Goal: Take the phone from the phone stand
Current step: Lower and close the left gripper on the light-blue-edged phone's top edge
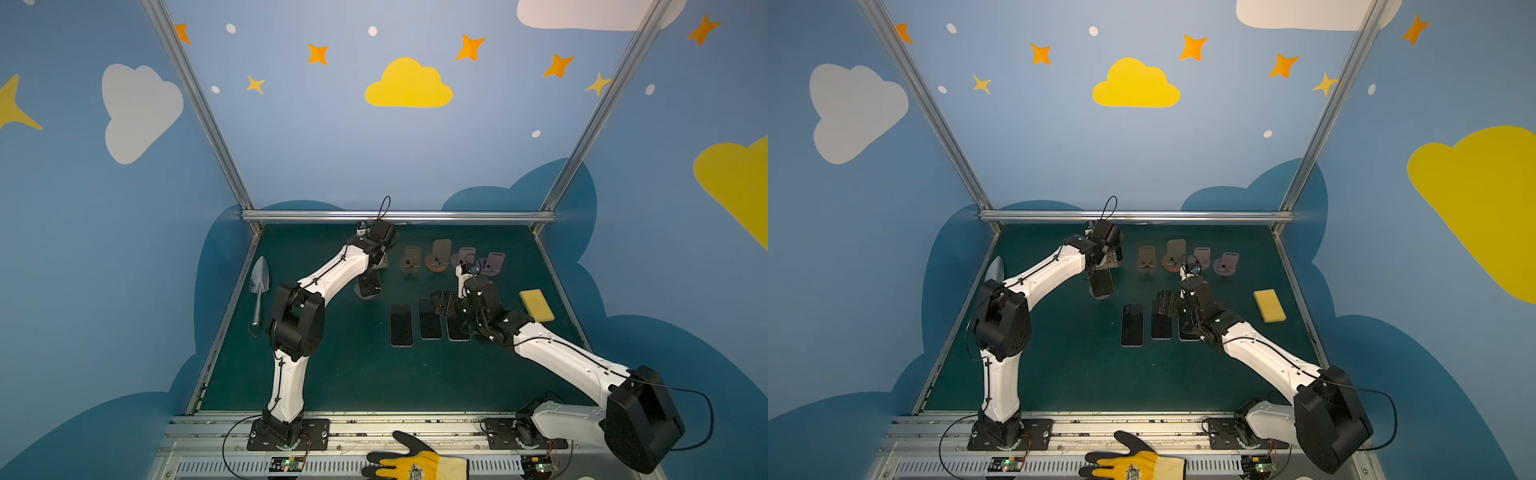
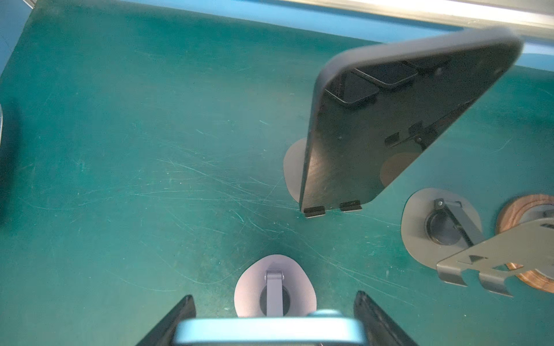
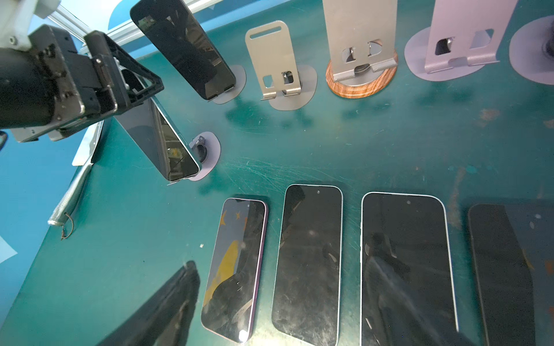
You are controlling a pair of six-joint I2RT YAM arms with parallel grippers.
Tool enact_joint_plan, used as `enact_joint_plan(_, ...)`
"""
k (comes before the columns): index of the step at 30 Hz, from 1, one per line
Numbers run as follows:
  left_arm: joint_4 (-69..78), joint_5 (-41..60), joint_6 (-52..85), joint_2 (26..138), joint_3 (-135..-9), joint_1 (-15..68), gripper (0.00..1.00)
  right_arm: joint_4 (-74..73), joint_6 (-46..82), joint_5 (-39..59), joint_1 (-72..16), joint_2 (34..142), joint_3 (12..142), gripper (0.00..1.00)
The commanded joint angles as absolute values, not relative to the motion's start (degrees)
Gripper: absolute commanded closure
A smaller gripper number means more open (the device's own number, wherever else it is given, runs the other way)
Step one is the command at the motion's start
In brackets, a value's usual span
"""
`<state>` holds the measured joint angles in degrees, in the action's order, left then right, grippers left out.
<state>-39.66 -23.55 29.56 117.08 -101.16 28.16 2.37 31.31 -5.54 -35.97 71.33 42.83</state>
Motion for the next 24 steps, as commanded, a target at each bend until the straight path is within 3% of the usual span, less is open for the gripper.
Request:
enact_joint_plan(1,-40.81,-23.69,29.57,118.26,-103.02,27.94,0.18,2.57,31.99,-6.66,-36.39,70.04,43.41,0.13)
enact_joint_plan(14,-40.91,-23.30,29.32,118.74,-102.92,27.64,0.14,2.94,32.61,-7.49,-36.39,69.35,43.24,0.14)
enact_joint_plan(24,-40.57,-23.04,28.30,118.97,-102.18,26.99,0.17,2.32,33.31,-7.29,-36.39,68.66,42.72,0.15)
